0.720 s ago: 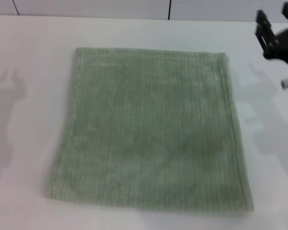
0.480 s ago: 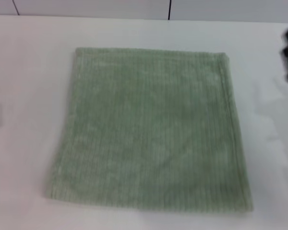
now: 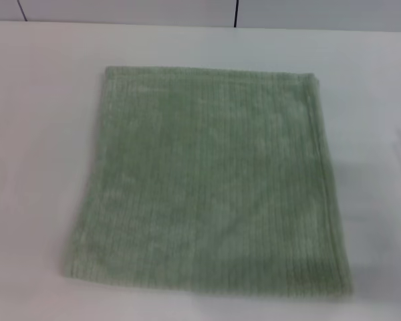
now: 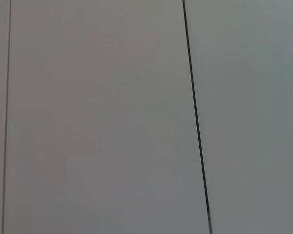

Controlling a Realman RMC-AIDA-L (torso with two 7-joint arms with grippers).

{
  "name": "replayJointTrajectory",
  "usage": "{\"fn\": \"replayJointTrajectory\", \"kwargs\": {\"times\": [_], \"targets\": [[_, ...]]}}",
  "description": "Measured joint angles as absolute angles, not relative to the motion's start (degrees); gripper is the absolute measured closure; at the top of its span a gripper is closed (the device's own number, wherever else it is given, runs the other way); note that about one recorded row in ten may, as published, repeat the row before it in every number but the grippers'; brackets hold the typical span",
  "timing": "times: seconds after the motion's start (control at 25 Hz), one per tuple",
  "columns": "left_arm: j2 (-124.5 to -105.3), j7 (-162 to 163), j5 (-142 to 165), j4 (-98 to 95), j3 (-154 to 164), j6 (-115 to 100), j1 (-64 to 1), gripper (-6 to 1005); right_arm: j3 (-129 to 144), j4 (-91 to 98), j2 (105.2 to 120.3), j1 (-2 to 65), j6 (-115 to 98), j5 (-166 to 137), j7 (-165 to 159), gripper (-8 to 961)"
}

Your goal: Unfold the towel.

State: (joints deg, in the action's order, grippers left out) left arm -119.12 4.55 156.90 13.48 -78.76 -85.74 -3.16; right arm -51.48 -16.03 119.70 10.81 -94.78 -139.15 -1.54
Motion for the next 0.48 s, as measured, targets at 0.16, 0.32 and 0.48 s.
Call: {"fn": "replayJointTrajectory", "kwargs": {"times": [0.16, 0.32, 0.48], "targets": [[-119.12, 4.3, 156.9, 12.6, -78.7, -85.2, -4.1, 191, -51.3, -16.6, 119.70, 10.5, -93.3, -139.2, -1.5, 279], [-119.10, 2.9, 156.9, 11.9, -78.4, -85.1, -4.7, 131, -51.3, -17.3, 119.70, 10.5, -91.9, -139.2, -1.5, 250], [-119.09, 1.3, 157.0, 11.8, -78.4, -85.0, -5.5, 131, -51.3, -17.8, 119.67, 11.1, -90.9, -139.2, -1.4, 235]]}}
